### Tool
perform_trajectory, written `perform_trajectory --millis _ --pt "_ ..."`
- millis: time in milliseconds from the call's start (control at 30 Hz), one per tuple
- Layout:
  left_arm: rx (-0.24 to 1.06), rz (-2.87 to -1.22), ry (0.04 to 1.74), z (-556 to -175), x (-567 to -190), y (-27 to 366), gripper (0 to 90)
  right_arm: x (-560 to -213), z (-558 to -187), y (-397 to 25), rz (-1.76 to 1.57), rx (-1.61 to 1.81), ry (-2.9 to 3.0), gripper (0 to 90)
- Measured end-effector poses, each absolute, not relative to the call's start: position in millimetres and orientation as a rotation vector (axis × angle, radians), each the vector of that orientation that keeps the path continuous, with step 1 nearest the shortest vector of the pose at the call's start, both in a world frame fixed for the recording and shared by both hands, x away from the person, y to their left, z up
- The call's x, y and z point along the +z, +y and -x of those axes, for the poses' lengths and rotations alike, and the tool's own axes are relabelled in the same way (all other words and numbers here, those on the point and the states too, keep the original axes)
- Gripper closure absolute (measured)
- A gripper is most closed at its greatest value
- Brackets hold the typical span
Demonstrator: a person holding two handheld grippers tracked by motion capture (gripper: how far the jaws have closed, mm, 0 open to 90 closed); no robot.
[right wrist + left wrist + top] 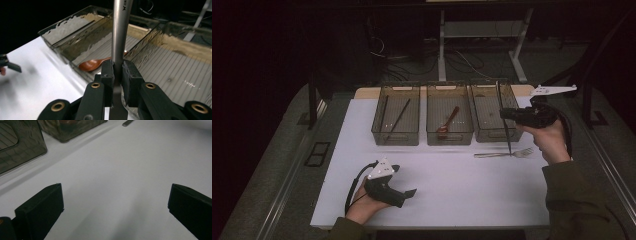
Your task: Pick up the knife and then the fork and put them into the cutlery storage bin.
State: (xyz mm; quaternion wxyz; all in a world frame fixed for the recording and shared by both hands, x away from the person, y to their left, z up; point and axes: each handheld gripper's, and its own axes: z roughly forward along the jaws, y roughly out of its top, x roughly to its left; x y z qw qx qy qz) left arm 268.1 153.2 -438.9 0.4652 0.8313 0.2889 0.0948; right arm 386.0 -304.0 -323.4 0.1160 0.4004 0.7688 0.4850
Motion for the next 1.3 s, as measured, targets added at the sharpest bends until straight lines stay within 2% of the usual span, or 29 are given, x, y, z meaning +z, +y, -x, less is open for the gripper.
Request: perform_trajectory --millis 900,1300 --pt "0.236 -2.038 0.703 -268 -438 155 0.0 -293 -459 -300 -1.167 1.352 2.132 79.3" --pt "0.233 -2.031 0.705 -268 -437 156 0.0 -304 -490 -302 -1.199 1.242 2.128 79.3"
